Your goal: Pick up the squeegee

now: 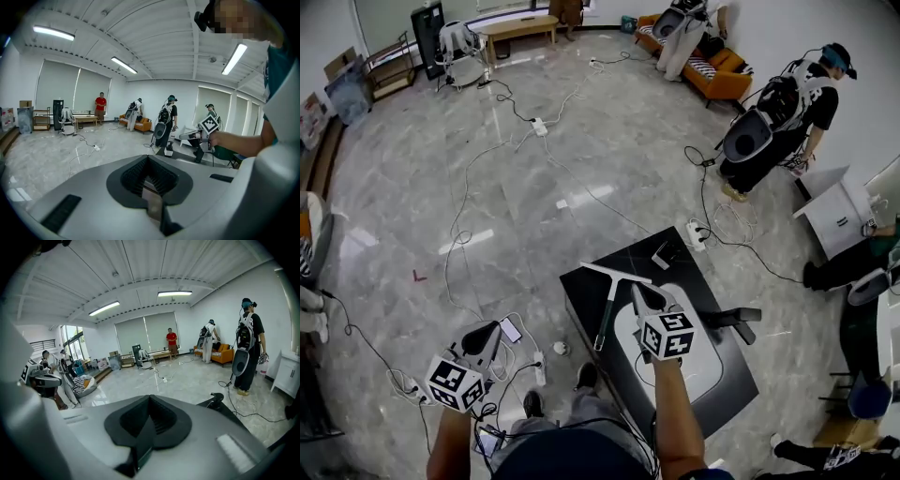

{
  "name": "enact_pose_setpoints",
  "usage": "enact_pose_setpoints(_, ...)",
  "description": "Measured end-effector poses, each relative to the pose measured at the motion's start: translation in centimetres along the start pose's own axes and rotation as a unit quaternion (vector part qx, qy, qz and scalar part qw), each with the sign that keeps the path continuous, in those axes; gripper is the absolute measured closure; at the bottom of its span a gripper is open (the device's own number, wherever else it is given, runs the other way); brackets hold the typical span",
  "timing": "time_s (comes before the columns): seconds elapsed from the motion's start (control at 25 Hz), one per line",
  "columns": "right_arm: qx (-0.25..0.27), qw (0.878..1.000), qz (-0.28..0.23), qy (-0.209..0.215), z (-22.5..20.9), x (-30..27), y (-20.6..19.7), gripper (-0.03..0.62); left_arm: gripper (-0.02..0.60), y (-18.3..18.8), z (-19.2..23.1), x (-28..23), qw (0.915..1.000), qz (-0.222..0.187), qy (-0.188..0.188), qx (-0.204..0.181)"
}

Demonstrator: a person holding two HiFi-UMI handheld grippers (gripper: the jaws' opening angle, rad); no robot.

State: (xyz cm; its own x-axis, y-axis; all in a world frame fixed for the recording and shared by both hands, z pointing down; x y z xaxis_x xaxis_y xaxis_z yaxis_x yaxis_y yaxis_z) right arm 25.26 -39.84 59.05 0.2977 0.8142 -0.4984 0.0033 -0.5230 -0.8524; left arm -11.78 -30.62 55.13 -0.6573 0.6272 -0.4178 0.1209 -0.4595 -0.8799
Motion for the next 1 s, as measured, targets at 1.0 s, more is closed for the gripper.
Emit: enact_pose_setpoints(1.0,-0.031,0.986,0.162,-0.035,-4.1,-15.5,-14.3,0.579,0.575,-6.1,3.9,-7.1,0.9974,0.053,0.002,0.049)
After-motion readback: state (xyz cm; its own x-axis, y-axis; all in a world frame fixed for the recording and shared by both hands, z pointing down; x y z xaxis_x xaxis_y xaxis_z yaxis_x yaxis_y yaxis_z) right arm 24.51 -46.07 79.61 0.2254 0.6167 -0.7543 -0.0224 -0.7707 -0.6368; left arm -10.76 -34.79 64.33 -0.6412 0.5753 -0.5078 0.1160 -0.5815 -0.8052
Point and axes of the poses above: the fingertips, and each gripper's own axes: x backward along the fingers, z to its left, y out of its top, the point moved 7 cm from there along x, backward along the fingers, and after that the axes turned 7 degrees about -y, right-handed, at the moved point
